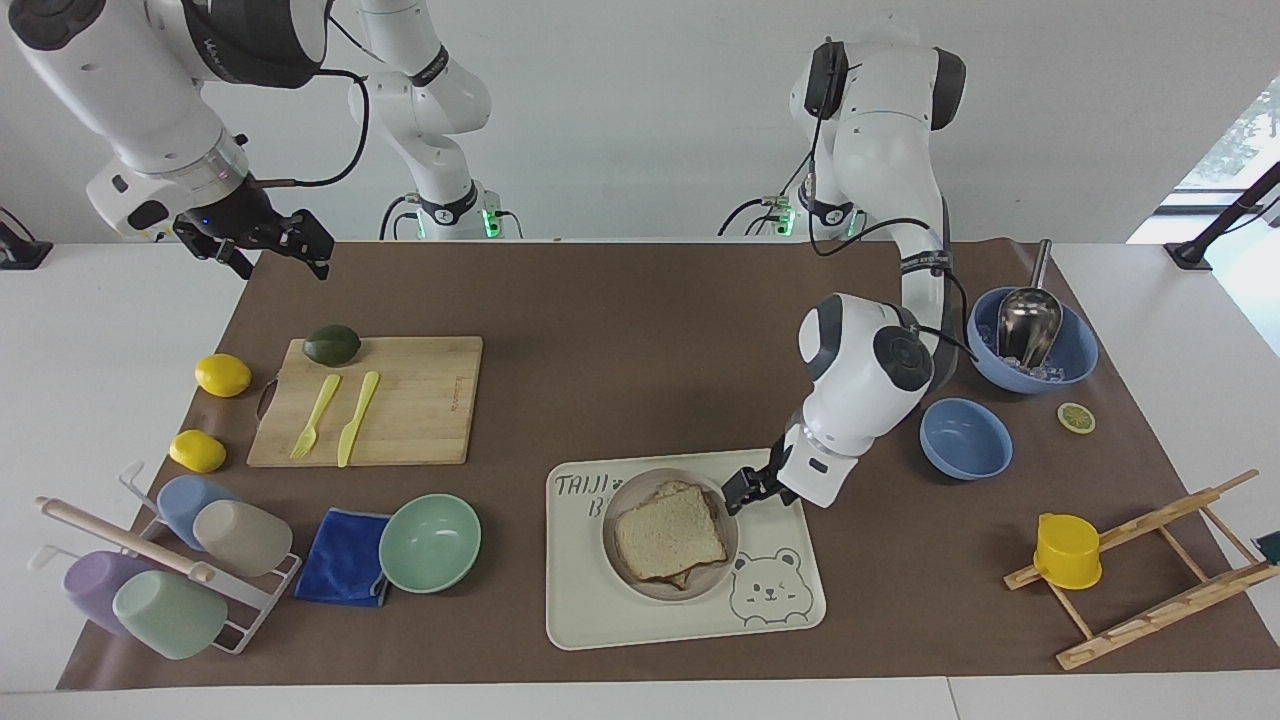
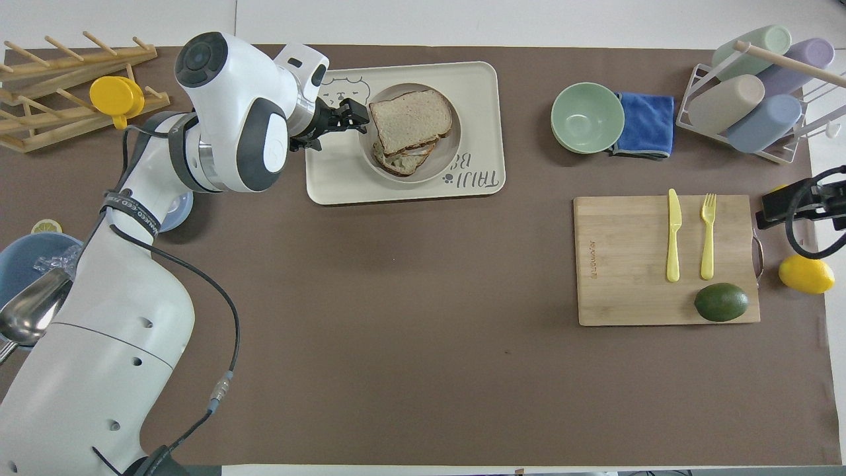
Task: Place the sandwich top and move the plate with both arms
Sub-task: 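Open the left gripper and withdraw it from the plate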
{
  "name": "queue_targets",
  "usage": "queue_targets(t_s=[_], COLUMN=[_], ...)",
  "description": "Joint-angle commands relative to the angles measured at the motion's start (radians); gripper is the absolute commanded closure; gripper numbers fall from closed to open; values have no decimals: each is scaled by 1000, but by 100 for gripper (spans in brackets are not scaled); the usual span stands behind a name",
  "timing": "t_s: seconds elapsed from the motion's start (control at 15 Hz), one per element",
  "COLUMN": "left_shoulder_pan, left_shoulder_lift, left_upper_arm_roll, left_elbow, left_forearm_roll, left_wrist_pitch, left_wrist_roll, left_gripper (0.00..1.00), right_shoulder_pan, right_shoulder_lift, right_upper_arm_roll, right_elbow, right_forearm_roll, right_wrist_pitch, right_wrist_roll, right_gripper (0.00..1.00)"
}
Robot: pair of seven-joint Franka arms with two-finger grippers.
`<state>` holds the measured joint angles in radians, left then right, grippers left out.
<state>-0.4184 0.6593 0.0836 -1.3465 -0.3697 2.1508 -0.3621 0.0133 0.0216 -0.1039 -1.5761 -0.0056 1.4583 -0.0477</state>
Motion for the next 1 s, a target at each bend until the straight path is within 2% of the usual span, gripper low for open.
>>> queue_targets(t_s=[0.0, 0.27, 0.53, 0.6, 0.73, 0.93], left_shoulder_pan=[39, 98, 121, 121, 127, 167], left_shoulder_lift=[-67, -171, -265, -286, -338, -411], left_upper_arm_roll=[-1, 28, 108, 119, 119, 122], left_elbow=[-25, -33, -31, -30, -33, -40], left_forearm_roll=[18, 61, 95, 139, 208, 219], left_wrist_pitch=[-44, -178, -308, -343, -391, -477], left_wrist_roll=[11, 11, 20, 25, 38, 107], left_gripper=[0, 0, 0, 0, 0, 0], right_shoulder_pan=[2, 2, 2, 2, 2, 2], right_shoulder_lift=[-17, -17, -17, -17, -17, -17], right_upper_arm_roll=[0, 0, 0, 0, 0, 0], right_elbow=[-16, -16, -16, -16, -16, -16], right_forearm_roll=[3, 3, 3, 3, 3, 3], right_wrist_pitch=[-6, -6, -6, -6, -6, -6], right_wrist_roll=[-6, -6, -6, -6, -6, -6], right_gripper=[0, 0, 0, 0, 0, 0])
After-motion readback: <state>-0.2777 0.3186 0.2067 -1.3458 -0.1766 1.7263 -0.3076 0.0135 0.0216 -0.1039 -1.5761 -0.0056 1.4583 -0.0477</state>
